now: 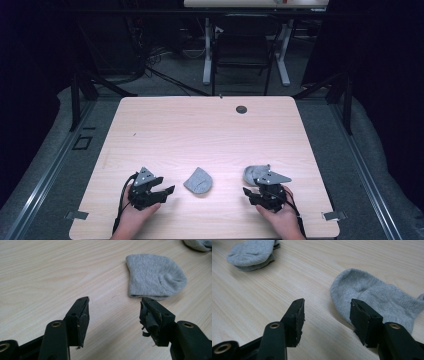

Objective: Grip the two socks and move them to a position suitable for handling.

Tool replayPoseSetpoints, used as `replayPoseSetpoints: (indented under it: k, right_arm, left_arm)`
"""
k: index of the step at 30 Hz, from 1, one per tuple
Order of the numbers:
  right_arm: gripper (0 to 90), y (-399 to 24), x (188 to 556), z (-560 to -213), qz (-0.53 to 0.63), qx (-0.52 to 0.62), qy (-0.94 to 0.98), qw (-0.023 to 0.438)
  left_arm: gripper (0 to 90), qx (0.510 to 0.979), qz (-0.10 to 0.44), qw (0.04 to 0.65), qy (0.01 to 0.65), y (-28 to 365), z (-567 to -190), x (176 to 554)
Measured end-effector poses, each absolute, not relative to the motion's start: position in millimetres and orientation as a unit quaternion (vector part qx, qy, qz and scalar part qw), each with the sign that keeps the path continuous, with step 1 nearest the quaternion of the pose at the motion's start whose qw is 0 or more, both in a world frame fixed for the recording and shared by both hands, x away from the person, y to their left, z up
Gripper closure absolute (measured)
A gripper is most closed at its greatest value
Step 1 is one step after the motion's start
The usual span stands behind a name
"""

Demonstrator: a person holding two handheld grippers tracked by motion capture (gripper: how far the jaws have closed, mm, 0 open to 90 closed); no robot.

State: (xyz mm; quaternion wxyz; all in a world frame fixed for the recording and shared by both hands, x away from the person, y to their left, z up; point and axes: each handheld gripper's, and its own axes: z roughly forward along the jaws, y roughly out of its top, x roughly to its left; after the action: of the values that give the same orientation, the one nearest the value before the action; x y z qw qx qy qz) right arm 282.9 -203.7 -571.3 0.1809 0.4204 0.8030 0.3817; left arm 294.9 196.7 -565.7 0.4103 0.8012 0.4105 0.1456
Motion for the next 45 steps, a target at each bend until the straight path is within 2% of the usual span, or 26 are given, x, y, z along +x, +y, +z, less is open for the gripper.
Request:
replayPoseSetpoints:
  k: [10, 16, 20, 23, 25, 26, 30, 39, 45]
  right_arm:
    - [46.0, -203.4, 282.2, -568.5, 0.389, 0.417, 0.801, 0.184]
    - [46.8, -201.9, 282.1, -568.0, 0.389, 0.413, 0.803, 0.182]
    - [46.8, -201.5, 282.1, -567.6, 0.388, 0.415, 0.803, 0.181]
    - [46.8, -200.9, 282.1, -566.2, 0.390, 0.415, 0.802, 0.181]
    - [46.8, -200.4, 281.9, -565.9, 0.392, 0.413, 0.802, 0.180]
    - [46.8, -200.4, 281.9, -565.9, 0.392, 0.413, 0.802, 0.180]
    - [46.8, -199.9, 282.9, -567.2, 0.388, 0.415, 0.803, 0.179]
    - [47.3, -201.7, 284.7, -565.1, 0.393, 0.416, 0.800, 0.180]
    - [47.6, -201.6, 284.8, -564.6, 0.394, 0.415, 0.800, 0.181]
  left_arm:
    - [43.6, 0.800, 0.147, 0.412, 0.410, 195.3, -565.3, 292.7]
    - [49.9, 0.803, 0.146, 0.419, 0.397, 193.2, -562.4, 291.6]
    - [63.3, 0.806, 0.137, 0.417, 0.397, 189.0, -559.7, 294.7]
    - [66.9, 0.805, 0.132, 0.422, 0.395, 181.7, -555.7, 298.0]
    - [76.3, 0.814, 0.141, 0.414, 0.383, 174.4, -554.9, 298.4]
    - [76.3, 0.818, 0.146, 0.408, 0.379, 171.2, -555.8, 298.7]
    - [89.7, 0.823, 0.141, 0.403, 0.374, 158.9, -558.9, 304.9]
    - [89.9, 0.832, 0.130, 0.402, 0.360, 133.3, -563.9, 315.7]
    - [89.7, 0.849, 0.133, 0.379, 0.345, 120.6, -573.5, 315.8]
